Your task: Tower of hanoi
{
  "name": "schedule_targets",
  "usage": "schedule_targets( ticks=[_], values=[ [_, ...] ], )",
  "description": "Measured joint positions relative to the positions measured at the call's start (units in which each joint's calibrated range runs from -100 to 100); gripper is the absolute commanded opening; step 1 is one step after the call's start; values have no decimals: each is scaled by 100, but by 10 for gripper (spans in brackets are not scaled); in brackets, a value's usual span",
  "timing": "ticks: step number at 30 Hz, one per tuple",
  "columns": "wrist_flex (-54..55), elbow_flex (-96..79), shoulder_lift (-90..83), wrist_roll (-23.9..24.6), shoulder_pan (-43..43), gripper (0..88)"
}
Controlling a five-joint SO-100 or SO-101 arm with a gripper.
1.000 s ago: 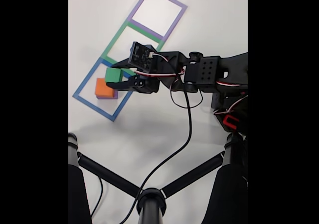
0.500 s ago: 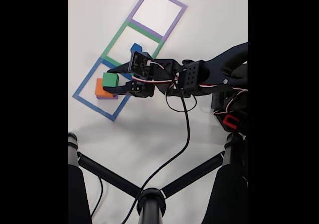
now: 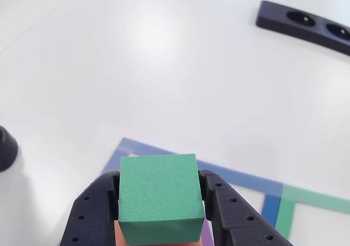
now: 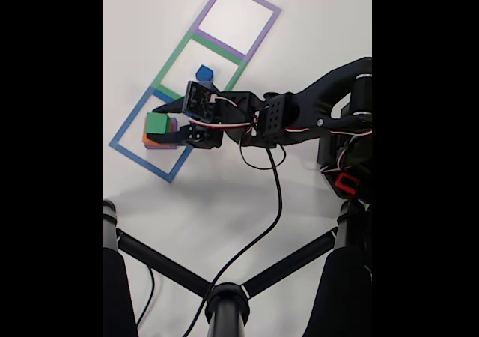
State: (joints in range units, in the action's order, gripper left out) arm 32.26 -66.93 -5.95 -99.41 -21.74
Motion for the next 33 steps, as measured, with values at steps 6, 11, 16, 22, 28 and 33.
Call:
schedule_targets(
  ticks=[6, 11, 16, 22, 28, 33],
  values=[
    [169, 122, 220, 0, 0, 79],
    [241, 139, 245, 0, 0, 95],
    [329, 122, 270, 0, 0, 118],
    [361, 70, 329, 0, 0, 156],
    [401, 44, 338, 0, 0, 199],
    [441, 26, 414, 0, 0, 220]
  ],
)
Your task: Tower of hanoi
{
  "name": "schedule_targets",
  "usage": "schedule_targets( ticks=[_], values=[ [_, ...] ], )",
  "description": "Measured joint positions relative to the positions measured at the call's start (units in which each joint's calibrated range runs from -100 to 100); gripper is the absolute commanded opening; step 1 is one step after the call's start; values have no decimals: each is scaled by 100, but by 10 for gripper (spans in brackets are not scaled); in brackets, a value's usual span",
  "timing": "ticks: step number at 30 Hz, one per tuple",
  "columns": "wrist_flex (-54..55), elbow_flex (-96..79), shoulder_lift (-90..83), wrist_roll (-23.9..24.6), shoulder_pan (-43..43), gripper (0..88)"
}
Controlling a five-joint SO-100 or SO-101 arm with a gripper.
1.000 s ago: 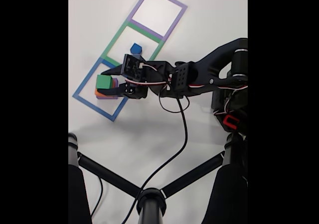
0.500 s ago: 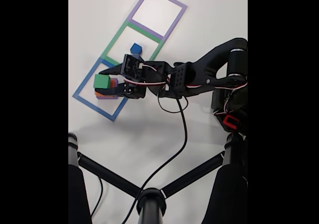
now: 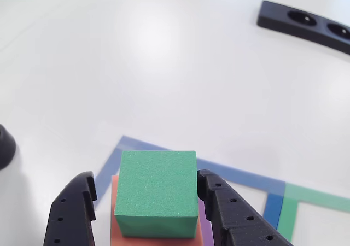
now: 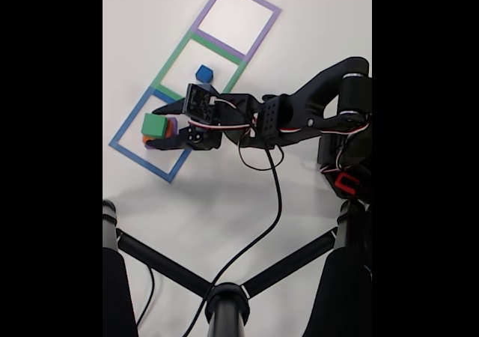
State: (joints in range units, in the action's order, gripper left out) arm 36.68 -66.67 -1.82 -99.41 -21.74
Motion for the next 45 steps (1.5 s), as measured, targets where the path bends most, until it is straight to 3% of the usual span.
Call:
schedule_targets(
  ticks=[12, 16, 21, 32, 40, 45],
  values=[
    [24, 70, -253, 0, 0, 238],
    [-626, 409, -827, 0, 0, 125],
    [-2319, 1027, -1857, -59, 74, 1],
    [-7456, 2341, -4474, -59, 704, 0],
    [-10690, 4308, -5006, 1005, 1351, 0],
    [-11862, 5413, -5023, 1320, 1793, 0]
  ],
)
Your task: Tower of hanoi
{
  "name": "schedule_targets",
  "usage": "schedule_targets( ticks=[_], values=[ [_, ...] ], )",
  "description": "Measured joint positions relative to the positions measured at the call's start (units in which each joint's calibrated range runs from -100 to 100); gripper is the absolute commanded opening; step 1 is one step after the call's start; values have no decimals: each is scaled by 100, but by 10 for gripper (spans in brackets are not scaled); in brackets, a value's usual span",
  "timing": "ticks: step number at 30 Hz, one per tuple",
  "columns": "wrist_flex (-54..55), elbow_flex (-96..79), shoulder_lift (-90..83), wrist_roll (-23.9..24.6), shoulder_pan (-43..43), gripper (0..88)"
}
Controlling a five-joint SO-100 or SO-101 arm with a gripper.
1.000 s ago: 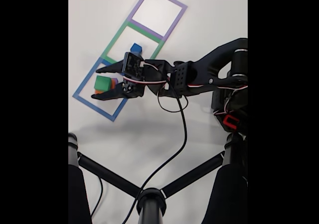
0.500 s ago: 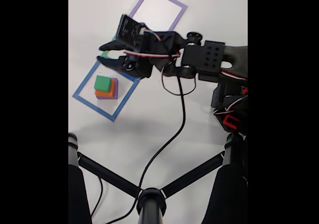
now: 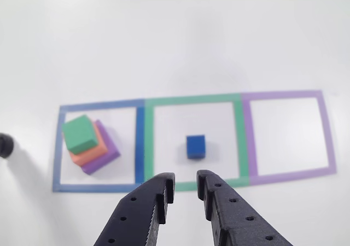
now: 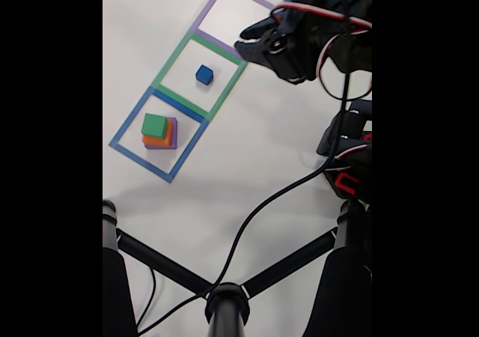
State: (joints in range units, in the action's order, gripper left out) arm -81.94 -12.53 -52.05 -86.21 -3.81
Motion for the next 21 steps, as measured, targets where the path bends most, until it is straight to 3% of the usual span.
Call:
schedule_targets(
  ticks=[8, 16, 21],
  values=[
    [-530, 174, -76, 39, 581, 16],
    [193, -1619, -988, -1103, 974, 99],
    [1116, -2785, -1148, -1300, 1105, 164]
  ],
)
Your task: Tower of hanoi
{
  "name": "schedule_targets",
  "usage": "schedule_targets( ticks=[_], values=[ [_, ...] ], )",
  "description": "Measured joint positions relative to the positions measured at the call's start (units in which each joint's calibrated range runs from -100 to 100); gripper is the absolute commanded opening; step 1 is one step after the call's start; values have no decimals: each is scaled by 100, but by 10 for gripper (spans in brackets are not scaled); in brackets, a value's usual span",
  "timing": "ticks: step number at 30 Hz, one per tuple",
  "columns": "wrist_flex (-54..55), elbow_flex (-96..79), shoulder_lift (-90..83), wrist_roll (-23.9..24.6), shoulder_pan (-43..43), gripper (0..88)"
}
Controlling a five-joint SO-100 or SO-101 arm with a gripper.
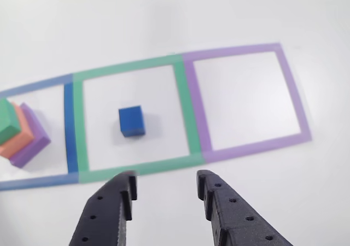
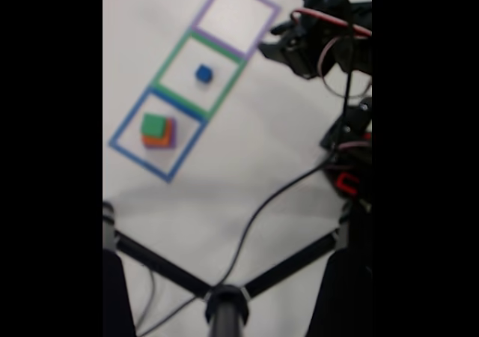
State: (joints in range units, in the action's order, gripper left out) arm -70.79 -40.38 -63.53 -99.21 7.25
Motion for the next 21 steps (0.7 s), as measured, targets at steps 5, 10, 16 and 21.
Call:
schedule_targets(
  ticks=[5, 10, 16, 21],
  values=[
    [1509, -1419, -59, 0, 0, 195],
    [3435, -3003, 25, 0, 0, 229],
    [6027, -4317, 886, 20, 0, 246],
    [8010, -4996, 1790, 0, -115, 244]
  ],
)
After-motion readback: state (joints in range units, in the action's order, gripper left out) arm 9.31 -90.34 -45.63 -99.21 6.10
